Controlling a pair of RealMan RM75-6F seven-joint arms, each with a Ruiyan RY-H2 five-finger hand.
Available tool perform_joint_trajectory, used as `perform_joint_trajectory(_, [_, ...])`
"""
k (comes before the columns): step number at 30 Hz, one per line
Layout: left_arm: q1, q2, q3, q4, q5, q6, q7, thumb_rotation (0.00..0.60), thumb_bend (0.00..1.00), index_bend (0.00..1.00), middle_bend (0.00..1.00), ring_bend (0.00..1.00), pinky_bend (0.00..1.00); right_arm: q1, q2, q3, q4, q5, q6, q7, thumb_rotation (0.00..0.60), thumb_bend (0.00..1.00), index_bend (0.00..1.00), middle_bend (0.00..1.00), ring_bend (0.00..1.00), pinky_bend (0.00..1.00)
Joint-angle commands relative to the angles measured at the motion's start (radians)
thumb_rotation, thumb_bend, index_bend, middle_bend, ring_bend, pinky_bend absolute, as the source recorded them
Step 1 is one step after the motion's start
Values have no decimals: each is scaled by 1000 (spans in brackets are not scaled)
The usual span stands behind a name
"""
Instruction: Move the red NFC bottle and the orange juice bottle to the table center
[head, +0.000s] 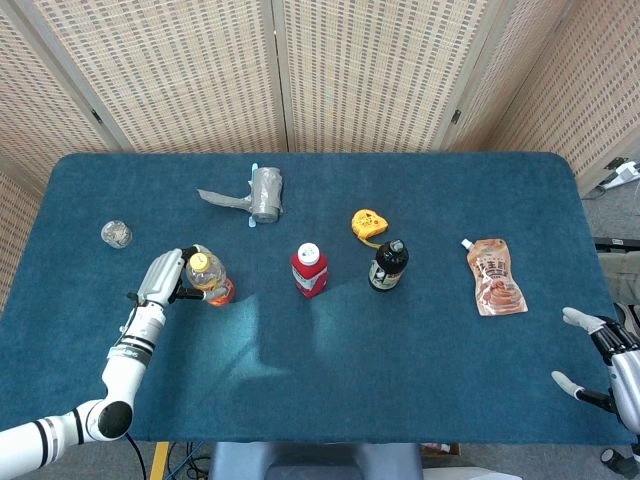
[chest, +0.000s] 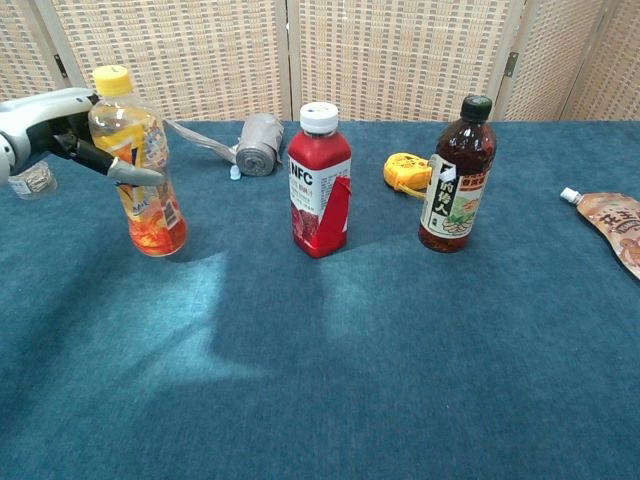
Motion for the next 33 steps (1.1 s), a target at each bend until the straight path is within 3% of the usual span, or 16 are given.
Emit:
perform_joint_trajectory(1, [-16,-12,-2,4,-14,1,20,600,82,543,471,357,406,-1,1,0,1,0,1,2,600,0,239,322,258,483])
perform_joint_trajectory(33, [-62,-68,23,37,-37,12,65,600,83,543,471,357,406,-2,2,8,8,8,-12,16,600,0,239,322,258,483])
